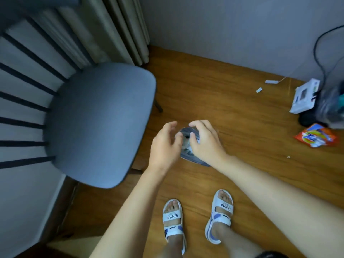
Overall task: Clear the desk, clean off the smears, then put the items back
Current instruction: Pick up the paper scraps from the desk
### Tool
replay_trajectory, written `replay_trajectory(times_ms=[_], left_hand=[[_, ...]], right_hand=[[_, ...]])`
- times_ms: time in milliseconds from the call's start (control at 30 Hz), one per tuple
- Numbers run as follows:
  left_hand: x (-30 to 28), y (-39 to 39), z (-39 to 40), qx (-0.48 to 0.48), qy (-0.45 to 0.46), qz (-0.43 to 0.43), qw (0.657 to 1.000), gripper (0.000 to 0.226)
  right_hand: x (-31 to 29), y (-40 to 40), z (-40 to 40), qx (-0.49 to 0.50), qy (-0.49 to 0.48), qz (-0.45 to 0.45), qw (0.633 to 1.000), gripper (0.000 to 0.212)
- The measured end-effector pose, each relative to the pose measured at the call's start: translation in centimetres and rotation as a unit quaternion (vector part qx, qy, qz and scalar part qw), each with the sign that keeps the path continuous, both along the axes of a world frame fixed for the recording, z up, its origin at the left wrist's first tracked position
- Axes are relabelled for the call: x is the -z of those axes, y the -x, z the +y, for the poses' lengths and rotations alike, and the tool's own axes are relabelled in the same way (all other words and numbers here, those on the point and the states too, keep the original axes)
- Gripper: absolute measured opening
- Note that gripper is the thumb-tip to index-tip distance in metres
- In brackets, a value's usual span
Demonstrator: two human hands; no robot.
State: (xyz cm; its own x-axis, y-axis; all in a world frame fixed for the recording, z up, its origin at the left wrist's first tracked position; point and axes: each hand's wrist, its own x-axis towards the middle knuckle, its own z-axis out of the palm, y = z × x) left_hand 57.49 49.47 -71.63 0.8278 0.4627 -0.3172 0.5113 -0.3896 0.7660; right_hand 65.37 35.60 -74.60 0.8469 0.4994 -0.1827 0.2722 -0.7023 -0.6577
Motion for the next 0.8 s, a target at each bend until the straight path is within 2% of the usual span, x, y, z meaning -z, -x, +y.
replay_trajectory(times_ms=[200,367,500,633,800], left_hand=[[-13.3,5.1,3.3,-0.001,-0.129,0.012,0.992,0.043],[-23.3,11.6,4.9,-0.014,-0.242,0.072,0.967,0.045],[-30.0,17.8,4.9,-0.072,-0.252,0.103,0.959,0.050],[-35.7,24.4,2.7,-0.177,-0.227,0.106,0.952,0.050],[-39.6,34.0,-2.5,-0.309,-0.237,0.136,0.911,0.049]], right_hand=[[-13.8,2.5,2.7,-0.095,0.070,-0.028,0.993,0.028],[-24.0,6.2,4.2,-0.197,0.136,-0.070,0.968,0.032],[-31.2,9.4,5.4,-0.271,0.132,-0.099,0.948,0.036],[-36.4,14.0,6.4,-0.369,0.108,-0.119,0.916,0.037],[-40.7,21.9,6.2,-0.478,0.066,-0.130,0.866,0.037]])
